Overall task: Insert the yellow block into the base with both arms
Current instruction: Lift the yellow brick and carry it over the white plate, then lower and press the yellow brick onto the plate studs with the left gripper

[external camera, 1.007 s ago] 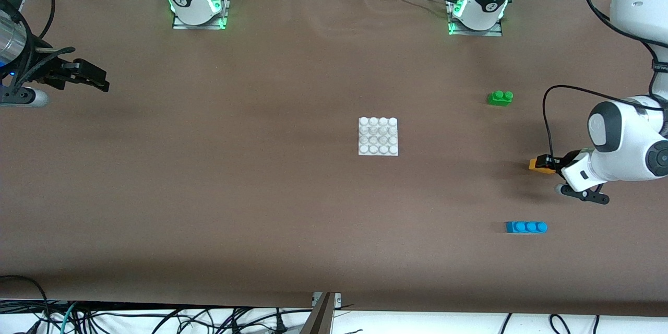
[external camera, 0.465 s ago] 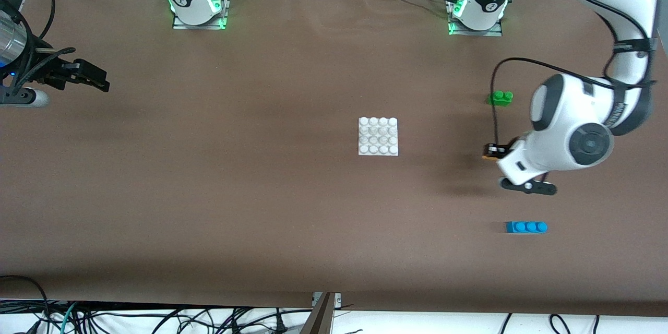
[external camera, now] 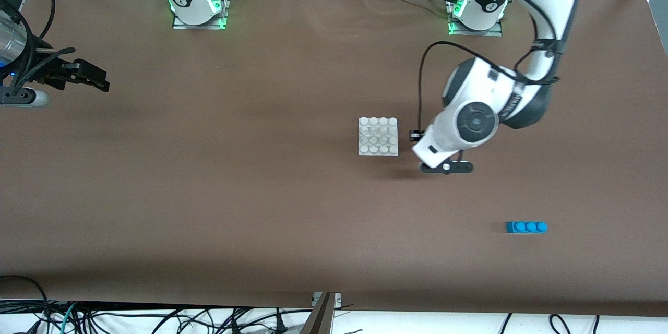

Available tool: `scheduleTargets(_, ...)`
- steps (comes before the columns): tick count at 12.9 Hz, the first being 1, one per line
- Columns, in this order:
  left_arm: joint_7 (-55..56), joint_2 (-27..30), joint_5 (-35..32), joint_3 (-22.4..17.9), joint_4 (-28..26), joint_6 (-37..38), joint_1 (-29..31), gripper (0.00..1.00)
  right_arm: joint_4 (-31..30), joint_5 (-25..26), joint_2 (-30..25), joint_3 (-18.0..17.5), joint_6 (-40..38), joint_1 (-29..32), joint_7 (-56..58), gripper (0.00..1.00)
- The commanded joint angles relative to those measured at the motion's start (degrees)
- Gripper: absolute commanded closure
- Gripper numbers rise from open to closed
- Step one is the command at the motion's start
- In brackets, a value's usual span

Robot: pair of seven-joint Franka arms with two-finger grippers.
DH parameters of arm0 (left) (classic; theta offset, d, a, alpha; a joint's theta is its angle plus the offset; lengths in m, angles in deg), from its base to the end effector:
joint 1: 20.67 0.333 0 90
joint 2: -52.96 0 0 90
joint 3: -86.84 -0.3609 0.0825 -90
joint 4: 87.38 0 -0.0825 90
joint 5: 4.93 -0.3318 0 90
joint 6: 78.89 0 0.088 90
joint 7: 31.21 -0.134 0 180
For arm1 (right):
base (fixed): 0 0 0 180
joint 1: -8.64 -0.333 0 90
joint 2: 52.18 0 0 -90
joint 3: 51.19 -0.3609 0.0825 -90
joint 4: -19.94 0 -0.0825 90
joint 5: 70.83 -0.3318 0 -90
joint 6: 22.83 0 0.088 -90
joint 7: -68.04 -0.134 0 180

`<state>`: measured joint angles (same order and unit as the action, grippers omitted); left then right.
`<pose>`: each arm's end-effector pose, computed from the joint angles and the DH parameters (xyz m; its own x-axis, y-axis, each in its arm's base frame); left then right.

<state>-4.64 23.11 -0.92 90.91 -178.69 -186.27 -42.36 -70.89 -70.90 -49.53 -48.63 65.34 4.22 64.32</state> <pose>0.5685 -0.2748 0.3539 0.9655 0.0494 -0.2557 0.0454 -0.9987 -0.0216 0.5102 0.0173 0.6104 0.9952 -0.0327 -0.0922 -0.0322 -0.9995 0.0068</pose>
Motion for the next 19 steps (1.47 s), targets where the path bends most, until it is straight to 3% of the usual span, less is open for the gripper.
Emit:
scheduleTargets(1,5.48,-4.07,1.44,-0.82,3.06,-5.09,-3.78,0.72,0.47,0.33,-0.10,-0.28,-0.81,0.46,0.72,0.01)
scheduleTargets(3,9.26,-6.36,3.36,-0.82,2.97,-8.45,-6.16,0.72,0.47,0.33,-0.10,-0.28,-0.81,0.46,0.72,0.01)
scheduleTargets(8,9.29,-7.77,3.90,-0.82,1.31,-8.73,-9.77,0.73,0.47,0.33,-0.10,-0.28,-0.81,0.46,0.72,0.01)
scheduleTargets(19,3.84,-7.33,3.64,-0.74,-1.68,-7.76,-10.13,0.74,0.47,0.33,-0.10,-0.28,-0.81,0.46,0.55,0.01)
